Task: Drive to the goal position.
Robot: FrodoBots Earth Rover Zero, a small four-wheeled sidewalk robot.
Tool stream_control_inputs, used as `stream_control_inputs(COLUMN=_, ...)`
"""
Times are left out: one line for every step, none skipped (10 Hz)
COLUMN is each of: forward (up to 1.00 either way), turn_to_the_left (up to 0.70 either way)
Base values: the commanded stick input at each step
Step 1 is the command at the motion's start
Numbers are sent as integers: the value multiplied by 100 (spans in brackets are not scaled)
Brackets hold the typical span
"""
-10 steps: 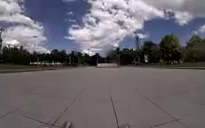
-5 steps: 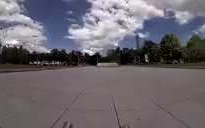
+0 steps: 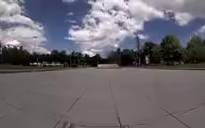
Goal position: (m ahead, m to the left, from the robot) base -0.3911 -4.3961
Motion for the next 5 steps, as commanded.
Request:
stream_control_inputs(forward=70, turn_to_the_left=0)
stream_control_inputs(forward=70, turn_to_the_left=0)
stream_control_inputs(forward=70, turn_to_the_left=0)
stream_control_inputs(forward=70, turn_to_the_left=0)
stream_control_inputs(forward=70, turn_to_the_left=0)
